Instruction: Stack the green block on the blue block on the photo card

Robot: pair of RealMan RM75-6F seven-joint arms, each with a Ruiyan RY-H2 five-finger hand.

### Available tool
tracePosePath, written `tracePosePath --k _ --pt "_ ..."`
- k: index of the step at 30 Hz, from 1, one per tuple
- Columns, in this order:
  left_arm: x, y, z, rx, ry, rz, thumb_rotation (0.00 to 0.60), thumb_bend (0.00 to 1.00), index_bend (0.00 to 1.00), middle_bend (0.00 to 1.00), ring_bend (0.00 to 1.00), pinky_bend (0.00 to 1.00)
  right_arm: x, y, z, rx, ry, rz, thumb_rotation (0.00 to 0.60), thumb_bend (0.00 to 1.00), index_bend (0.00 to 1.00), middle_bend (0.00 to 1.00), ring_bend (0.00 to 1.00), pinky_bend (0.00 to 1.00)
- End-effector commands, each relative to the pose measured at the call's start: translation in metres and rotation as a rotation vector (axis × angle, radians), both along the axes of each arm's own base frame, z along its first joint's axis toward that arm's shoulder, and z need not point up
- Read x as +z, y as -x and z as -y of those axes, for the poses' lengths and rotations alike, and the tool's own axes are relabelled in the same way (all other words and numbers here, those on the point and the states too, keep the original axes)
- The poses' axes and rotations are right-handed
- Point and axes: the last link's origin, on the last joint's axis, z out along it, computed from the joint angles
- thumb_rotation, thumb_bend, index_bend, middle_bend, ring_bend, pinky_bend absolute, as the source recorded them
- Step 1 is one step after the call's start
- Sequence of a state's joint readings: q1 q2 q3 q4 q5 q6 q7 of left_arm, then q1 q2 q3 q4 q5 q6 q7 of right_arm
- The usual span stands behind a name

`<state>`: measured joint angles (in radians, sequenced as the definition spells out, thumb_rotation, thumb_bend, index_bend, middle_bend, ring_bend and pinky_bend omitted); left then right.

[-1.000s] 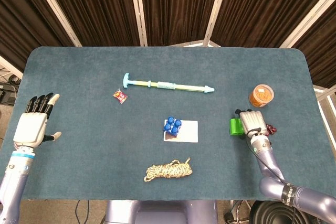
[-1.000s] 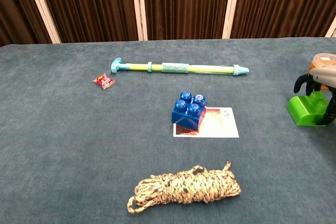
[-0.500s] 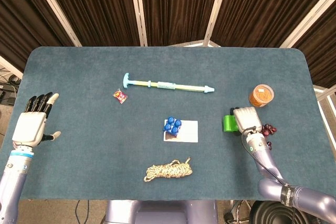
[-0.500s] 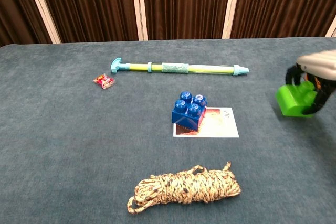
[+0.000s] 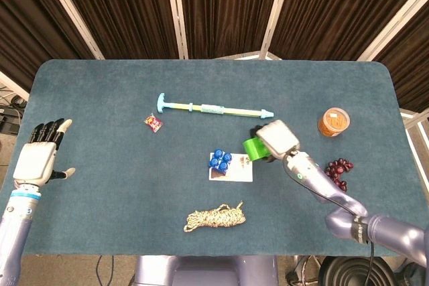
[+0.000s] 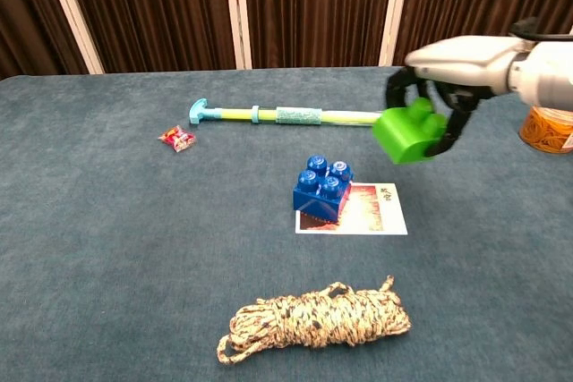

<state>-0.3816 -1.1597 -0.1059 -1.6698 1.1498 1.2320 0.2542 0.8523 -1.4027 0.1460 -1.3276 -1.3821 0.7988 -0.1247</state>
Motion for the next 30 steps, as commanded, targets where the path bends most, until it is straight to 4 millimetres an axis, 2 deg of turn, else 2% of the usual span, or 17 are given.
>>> tracePosePath --k 1,6,15,25,30 --pt "0.002 0.003 -0.001 0.013 -0.002 -0.005 0.6 0.0 0.0 0.0 0.0 0.0 -0.017 -0.025 0.01 0.161 -0.128 -0.038 0.6 0.77 0.47 0.62 0.52 0.57" --pt "0.004 0.009 -0.004 0.032 -0.012 -0.003 0.6 0.0 0.0 0.0 0.0 0.0 -0.025 -0.039 0.012 0.29 -0.172 -0.039 0.6 0.82 0.48 0.62 0.52 0.57" --pt "0.002 0.016 -0.01 0.059 -0.008 -0.017 0.6 0.0 0.0 0.0 0.0 0.0 -0.036 -0.058 0.021 0.511 -0.197 -0.123 0.6 0.84 0.48 0.62 0.52 0.56" --pt "0.001 0.017 -0.012 0.064 -0.003 -0.022 0.6 0.0 0.0 0.0 0.0 0.0 -0.045 -0.073 0.023 0.597 -0.198 -0.133 0.6 0.87 0.48 0.62 0.52 0.56" --pt "0.001 0.017 -0.011 0.062 -0.003 -0.023 0.6 0.0 0.0 0.0 0.0 0.0 -0.05 -0.073 0.023 0.593 -0.198 -0.16 0.6 0.87 0.48 0.62 0.52 0.56"
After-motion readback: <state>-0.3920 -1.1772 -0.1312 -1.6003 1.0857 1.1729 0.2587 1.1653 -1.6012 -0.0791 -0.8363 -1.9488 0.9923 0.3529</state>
